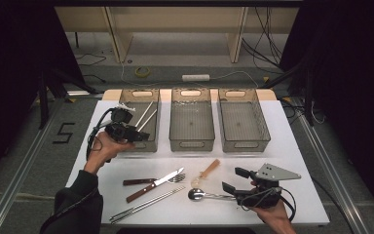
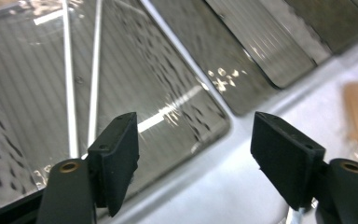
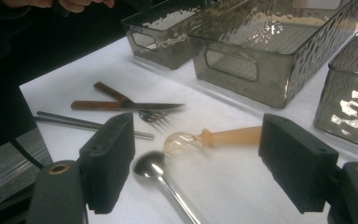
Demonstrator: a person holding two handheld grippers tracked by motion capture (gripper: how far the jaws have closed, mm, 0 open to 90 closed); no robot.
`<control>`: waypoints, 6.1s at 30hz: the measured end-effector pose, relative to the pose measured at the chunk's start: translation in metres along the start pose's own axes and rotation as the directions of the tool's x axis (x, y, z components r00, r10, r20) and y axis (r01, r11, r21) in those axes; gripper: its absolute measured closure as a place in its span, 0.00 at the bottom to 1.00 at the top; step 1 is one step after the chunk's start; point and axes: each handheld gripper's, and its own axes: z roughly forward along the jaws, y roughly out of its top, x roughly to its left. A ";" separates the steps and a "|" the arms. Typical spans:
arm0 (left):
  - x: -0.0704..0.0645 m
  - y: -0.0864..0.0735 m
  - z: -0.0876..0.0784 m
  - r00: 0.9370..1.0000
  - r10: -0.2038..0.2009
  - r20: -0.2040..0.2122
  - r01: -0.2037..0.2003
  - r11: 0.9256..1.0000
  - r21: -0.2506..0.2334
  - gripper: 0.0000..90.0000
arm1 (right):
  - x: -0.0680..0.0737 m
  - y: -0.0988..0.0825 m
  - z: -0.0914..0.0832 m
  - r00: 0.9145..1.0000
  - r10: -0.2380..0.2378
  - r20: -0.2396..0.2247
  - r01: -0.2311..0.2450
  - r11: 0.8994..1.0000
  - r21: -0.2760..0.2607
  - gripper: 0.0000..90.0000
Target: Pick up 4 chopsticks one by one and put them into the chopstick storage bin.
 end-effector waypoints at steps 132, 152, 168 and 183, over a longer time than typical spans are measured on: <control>-0.086 -0.126 0.015 0.922 0.349 0.168 -0.388 0.814 0.433 0.89 | 0.004 0.001 0.003 1.000 -0.019 -0.005 0.019 1.000 0.021 0.31; -0.084 -0.127 0.014 0.896 0.392 0.210 -0.445 0.795 0.412 0.94 | 0.004 0.001 0.003 1.000 -0.020 -0.003 0.020 1.000 0.022 0.31; -0.085 -0.123 0.008 0.897 0.386 0.214 -0.441 0.807 0.392 0.94 | 0.004 0.001 0.003 1.000 -0.020 -0.003 0.020 1.000 0.024 0.31; -0.094 -0.116 -0.006 0.891 0.381 0.247 -0.449 0.823 0.349 0.94 | 0.003 0.001 0.003 1.000 -0.017 -0.003 0.017 1.000 0.023 0.31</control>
